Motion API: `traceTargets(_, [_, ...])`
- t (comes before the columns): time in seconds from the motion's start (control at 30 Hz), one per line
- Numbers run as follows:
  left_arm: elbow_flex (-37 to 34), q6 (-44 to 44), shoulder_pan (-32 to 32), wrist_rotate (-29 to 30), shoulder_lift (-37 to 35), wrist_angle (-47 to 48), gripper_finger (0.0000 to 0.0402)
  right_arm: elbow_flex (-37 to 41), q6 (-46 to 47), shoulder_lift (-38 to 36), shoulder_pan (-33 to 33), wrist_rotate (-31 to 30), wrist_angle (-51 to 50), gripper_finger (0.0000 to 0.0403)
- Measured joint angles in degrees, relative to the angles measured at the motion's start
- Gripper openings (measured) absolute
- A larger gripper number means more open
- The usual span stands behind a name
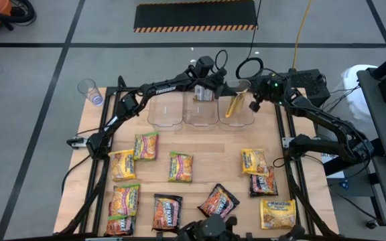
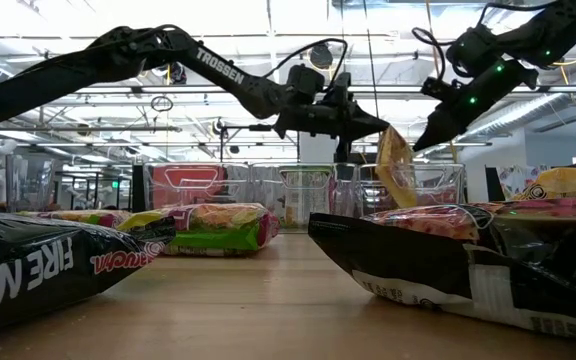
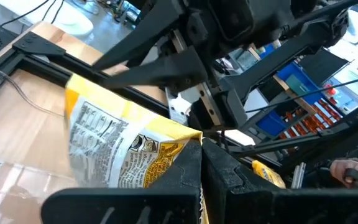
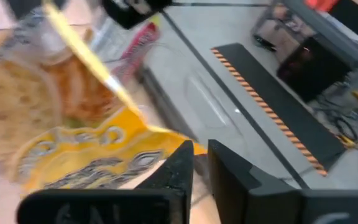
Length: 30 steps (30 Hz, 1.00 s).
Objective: Sort Maruchan noodles
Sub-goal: Put the yellow noodle pack into the right transparent bin
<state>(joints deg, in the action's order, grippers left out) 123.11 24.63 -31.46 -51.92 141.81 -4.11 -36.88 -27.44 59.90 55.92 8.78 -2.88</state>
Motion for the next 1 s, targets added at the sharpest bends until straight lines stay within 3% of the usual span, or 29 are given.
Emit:
traceTargets(0.23, [0.00,0.58,0.18,-2.84,-0.07,-0.07,0.0001,0.00,-3.69,0.00,-0.04,4.56,0.05,0.0068])
traceTargets(1.0, [0.04,1.21,1.20,-12.59,-0.18,-0.47,0.0001,0.02,-9.14,0.00,-0.02,8.24,-2.53,0.0047])
